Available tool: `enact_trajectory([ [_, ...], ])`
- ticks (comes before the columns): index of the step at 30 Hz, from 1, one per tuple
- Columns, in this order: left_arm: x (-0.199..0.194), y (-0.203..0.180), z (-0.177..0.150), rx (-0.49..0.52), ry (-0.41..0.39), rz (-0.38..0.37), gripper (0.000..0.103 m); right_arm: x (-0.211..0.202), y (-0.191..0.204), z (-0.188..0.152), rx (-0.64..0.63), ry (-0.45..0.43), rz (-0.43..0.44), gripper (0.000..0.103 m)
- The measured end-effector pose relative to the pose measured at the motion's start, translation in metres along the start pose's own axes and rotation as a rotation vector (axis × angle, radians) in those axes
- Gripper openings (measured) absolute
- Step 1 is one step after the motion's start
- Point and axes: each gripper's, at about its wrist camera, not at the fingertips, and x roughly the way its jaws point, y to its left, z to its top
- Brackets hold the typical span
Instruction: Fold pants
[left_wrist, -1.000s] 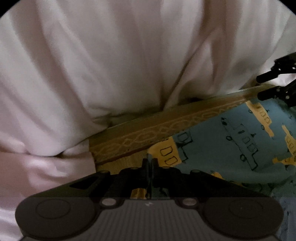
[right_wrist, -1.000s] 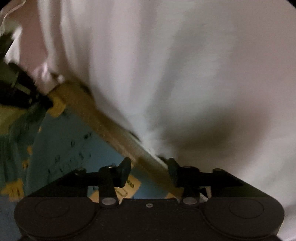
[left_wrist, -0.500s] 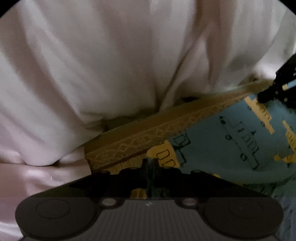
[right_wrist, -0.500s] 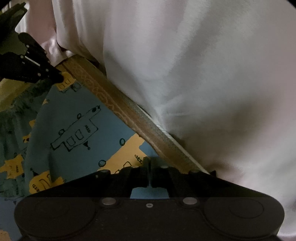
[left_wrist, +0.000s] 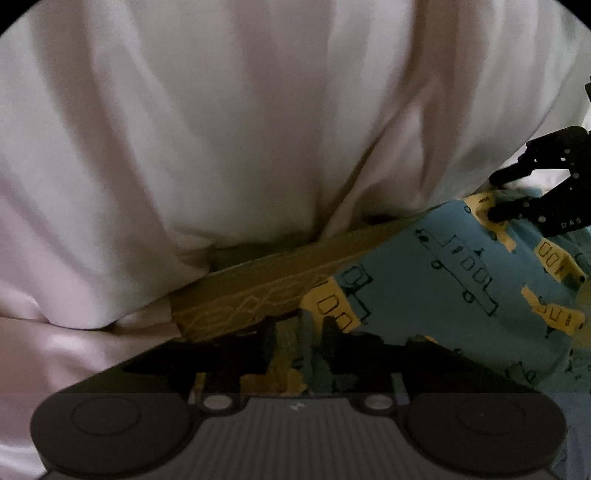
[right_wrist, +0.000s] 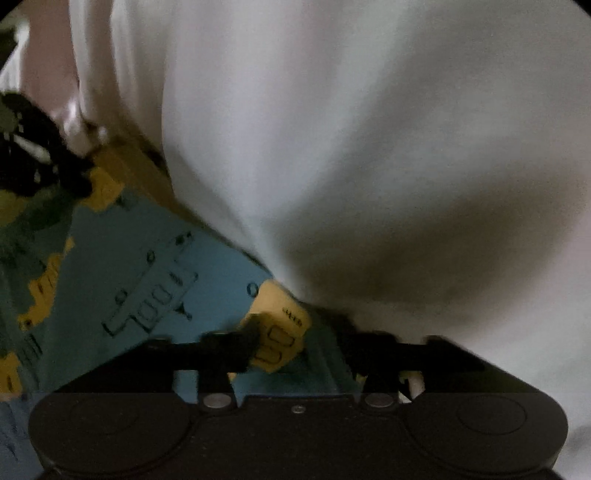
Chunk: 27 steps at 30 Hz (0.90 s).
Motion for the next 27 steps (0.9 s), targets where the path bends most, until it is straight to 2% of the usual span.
enact_trajectory([
  [1,0.000,0.005,0.000,-0.009,0.002,-0.002,0.042,0.000,-0.004,0.001,0.016,-0.006,0.003,0.054],
  [6,0.009,0.029,0.003,-0.103,0.036,-0.064,0.042,0.012,-0.017,0.003,0.081,0.025,0.029,0.054],
  [7,0.012,0.030,0.004,-0.110,0.050,-0.079,0.042,0.015,-0.017,0.002,0.092,0.040,0.038,0.051],
  [9,0.016,0.028,0.004,-0.095,0.071,-0.090,0.035,0.016,-0.020,0.003,0.116,0.038,0.059,0.044],
  [11,0.016,0.023,0.006,-0.068,0.079,-0.077,0.021,0.015,-0.017,0.004,0.109,0.036,0.049,0.028],
  [12,0.016,0.020,0.007,-0.062,0.082,-0.077,0.014,0.014,-0.016,0.005,0.097,0.036,0.046,0.024],
  [13,0.017,0.017,0.009,-0.061,0.091,-0.088,0.005,0.014,-0.015,0.006,0.097,0.038,0.040,0.013],
  [14,0.016,0.014,0.010,-0.061,0.094,-0.077,0.005,0.014,-0.013,0.007,0.103,0.040,0.032,0.004],
  [15,0.015,0.009,0.011,-0.050,0.091,-0.047,0.004,0.014,-0.013,0.007,0.112,0.040,0.023,0.003],
  [20,-0.006,-0.007,0.004,-0.006,0.023,0.026,0.003,-0.008,-0.003,-0.006,0.102,-0.015,-0.020,0.000],
  [23,-0.027,-0.014,-0.005,0.009,-0.064,0.054,0.003,-0.027,0.004,-0.012,0.124,-0.084,-0.041,0.000],
  [27,-0.058,-0.024,-0.026,0.024,-0.191,0.063,0.003,-0.066,0.025,-0.028,0.077,-0.182,-0.089,0.000],
])
